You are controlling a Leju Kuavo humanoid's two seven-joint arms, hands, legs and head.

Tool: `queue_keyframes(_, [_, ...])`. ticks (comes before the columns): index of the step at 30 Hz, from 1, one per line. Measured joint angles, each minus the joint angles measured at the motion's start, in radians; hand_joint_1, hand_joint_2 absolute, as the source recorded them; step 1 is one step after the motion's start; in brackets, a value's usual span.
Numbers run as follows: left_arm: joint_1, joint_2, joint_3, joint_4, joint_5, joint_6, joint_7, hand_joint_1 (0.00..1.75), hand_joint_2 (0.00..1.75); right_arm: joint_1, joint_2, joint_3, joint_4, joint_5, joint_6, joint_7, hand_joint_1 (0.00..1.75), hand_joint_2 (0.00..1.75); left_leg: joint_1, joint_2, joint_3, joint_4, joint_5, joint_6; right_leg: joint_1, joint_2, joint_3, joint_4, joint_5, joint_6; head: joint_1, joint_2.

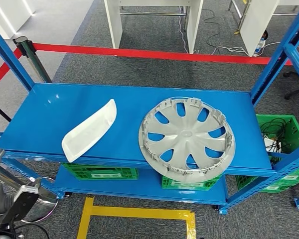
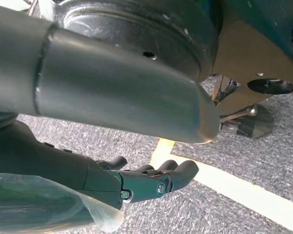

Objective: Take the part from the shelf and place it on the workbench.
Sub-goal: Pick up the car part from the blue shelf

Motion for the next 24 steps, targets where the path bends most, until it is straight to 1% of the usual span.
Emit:
queue_keyframes(15, [-0.017,0.0,0.016,0.052,-0.019,-0.005,0.003,0.0,1.75,-0.001,-0.004,0.009,0.0,0.004,0.0,0.002,0.0,0.0,0.0,0.0,0.0,0.0,0.0,0.0,0.0,0.0,0.0,0.0,0.0,0.0,0.0,0.0])
queue_keyframes(24, [-0.092,0.0,0.002,0.192,-0.117,0.016,0.037,0.0,1.75,-0.004,-0.011,0.024,0.0,0.019,0.003,0.01,0.0,0.0,0.0,0.0,0.0,0.001,0.0,0.0,0.0,0.0,0.0,0.0,0.001,0.001,0.0,0.0])
